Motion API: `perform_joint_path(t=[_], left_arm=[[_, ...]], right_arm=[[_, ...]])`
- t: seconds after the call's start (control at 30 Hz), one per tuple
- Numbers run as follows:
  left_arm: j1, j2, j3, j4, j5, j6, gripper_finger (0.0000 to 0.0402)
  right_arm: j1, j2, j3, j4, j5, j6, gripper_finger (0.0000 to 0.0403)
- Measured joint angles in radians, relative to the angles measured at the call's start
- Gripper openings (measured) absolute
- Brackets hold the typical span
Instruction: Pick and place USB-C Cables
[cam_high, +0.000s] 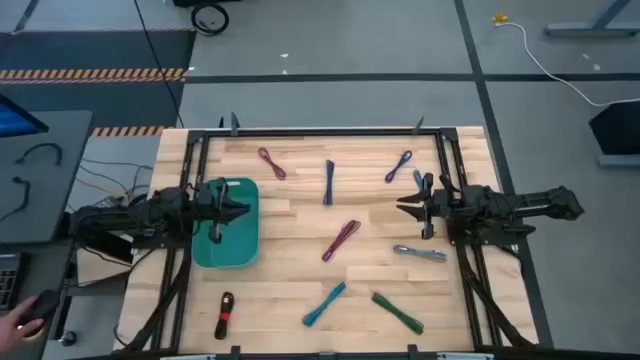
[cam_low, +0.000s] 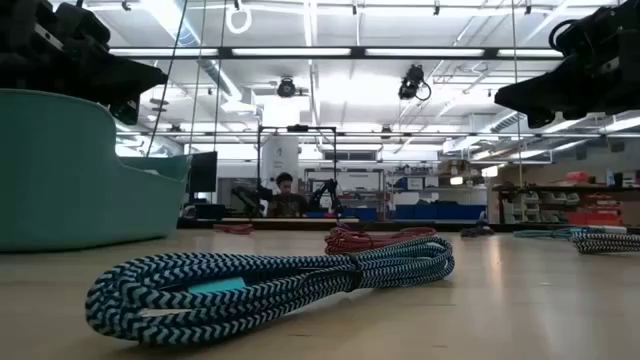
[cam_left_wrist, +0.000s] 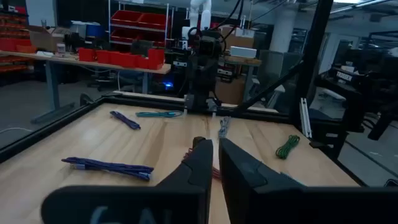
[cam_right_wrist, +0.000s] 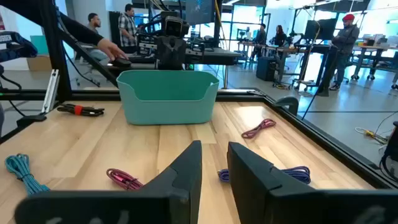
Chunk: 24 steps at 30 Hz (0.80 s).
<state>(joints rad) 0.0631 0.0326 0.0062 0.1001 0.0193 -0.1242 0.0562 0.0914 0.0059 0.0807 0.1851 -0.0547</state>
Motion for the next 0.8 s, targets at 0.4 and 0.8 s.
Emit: perform_joint_path(t=[0.4, 0.8], left_arm=[[0.000, 0.000, 0.000, 0.000, 0.000, 0.000, 0.0038], [0.000, 0.000, 0.000, 0.000, 0.000, 0.000, 0.0031]], right_arm=[[0.000, 0.000, 0.000, 0.000, 0.000, 0.000, 0.0082], [0.000, 0.000, 0.000, 0.000, 0.000, 0.000, 0.0082]])
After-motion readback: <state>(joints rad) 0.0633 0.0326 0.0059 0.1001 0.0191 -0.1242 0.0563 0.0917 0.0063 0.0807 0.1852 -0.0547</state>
